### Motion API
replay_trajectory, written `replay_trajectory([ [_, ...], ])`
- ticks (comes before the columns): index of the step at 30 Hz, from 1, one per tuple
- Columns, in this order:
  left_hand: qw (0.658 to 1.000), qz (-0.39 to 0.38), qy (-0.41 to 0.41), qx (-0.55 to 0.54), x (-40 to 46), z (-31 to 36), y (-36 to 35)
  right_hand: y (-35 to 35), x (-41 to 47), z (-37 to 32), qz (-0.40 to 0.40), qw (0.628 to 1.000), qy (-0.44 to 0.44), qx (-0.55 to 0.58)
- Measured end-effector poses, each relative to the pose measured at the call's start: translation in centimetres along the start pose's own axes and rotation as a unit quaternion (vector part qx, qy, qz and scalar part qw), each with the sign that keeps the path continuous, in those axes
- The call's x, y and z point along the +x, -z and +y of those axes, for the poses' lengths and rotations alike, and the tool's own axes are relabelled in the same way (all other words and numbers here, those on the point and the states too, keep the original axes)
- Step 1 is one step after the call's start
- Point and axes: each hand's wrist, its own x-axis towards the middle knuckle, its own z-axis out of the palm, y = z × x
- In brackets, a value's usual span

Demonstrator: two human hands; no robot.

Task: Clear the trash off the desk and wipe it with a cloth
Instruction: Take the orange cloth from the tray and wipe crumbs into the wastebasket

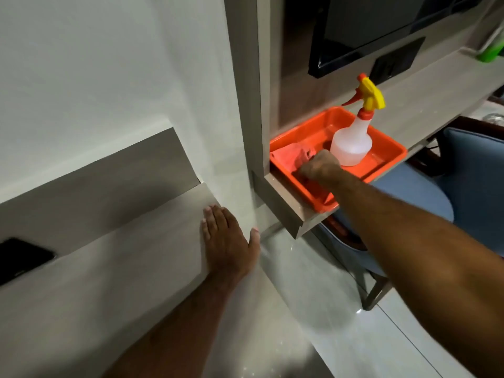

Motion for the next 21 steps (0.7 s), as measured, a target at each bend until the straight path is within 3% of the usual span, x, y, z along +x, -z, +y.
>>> replay_trajectory([
  [6,0.999,-0.010,0.008,-0.030,-0.2,-0.1,0.2,2.7,-9.6,-0.4,0.139,0.979,0.132,0.065],
  [8,0.997,-0.020,-0.003,-0.073,-0.8,0.1,1.2,3.4,-15.5,2.1,0.093,0.969,0.150,0.172],
  [11,0.986,0.004,-0.014,-0.163,-2.9,1.7,3.4,3.9,-24.3,8.7,-0.013,0.924,0.156,0.347],
  [14,0.946,0.099,-0.015,-0.309,-10.4,5.1,4.5,2.9,-30.7,16.7,-0.016,0.908,0.129,0.399],
  [17,0.892,0.163,-0.115,-0.406,-22.0,7.9,3.3,-0.4,-34.0,26.1,0.009,0.899,0.047,0.436],
  [19,0.881,0.145,-0.177,-0.414,-28.9,8.5,0.7,-3.2,-34.9,32.2,0.040,0.902,-0.013,0.431],
  [21,0.891,0.089,-0.185,-0.405,-34.6,7.7,-4.1,-6.6,-34.9,38.1,0.069,0.915,-0.054,0.395],
])
